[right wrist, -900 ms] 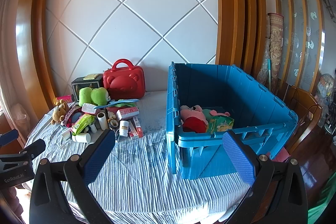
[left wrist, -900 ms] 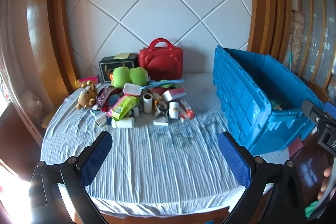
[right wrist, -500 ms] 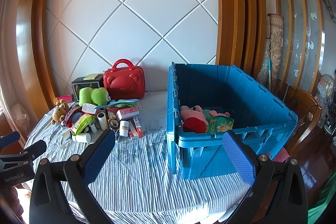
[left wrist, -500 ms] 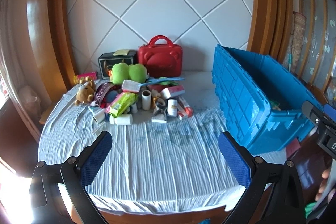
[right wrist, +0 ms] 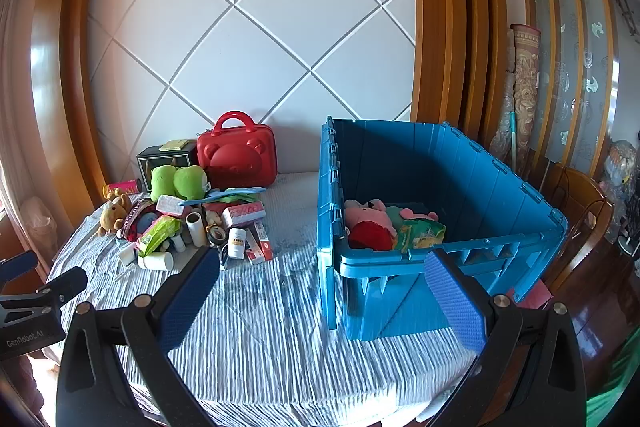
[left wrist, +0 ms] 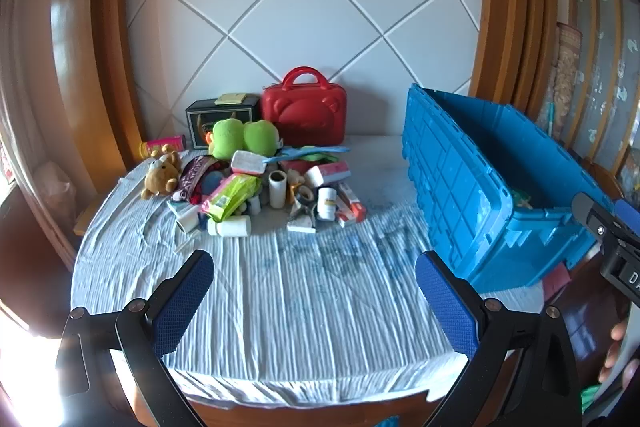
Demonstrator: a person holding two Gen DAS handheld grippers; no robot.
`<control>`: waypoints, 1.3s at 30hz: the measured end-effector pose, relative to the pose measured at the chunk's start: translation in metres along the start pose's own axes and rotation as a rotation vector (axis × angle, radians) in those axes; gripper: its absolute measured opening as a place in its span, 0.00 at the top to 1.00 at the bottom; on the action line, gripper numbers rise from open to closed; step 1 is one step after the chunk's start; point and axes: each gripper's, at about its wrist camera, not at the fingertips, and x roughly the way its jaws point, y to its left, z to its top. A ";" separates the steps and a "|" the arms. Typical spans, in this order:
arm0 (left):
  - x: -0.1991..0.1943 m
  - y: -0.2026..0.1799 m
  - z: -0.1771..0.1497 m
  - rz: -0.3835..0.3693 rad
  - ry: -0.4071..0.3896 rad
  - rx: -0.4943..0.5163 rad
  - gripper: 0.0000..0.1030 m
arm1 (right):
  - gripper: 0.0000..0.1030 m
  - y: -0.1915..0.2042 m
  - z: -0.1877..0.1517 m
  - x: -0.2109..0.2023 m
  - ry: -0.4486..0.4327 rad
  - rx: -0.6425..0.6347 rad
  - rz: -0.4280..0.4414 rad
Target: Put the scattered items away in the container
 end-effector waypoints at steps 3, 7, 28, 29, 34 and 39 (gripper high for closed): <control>-0.001 0.001 0.000 0.004 -0.003 0.004 0.01 | 0.00 0.000 0.000 0.000 -0.001 0.000 -0.001; -0.002 0.002 0.000 0.006 -0.008 0.009 0.01 | 0.00 0.001 0.000 -0.001 -0.003 0.000 -0.003; -0.005 0.025 -0.005 0.013 -0.021 0.012 0.01 | 0.00 0.026 -0.002 -0.004 -0.005 -0.014 0.005; -0.003 0.028 -0.006 0.013 -0.017 0.012 0.01 | 0.00 0.029 -0.003 -0.002 -0.003 -0.015 0.009; 0.011 0.049 -0.011 0.007 0.026 -0.018 0.01 | 0.00 0.050 -0.008 0.009 0.018 -0.032 0.037; 0.056 0.077 -0.019 0.039 0.124 -0.096 0.01 | 0.00 0.073 -0.015 0.039 0.072 -0.079 0.072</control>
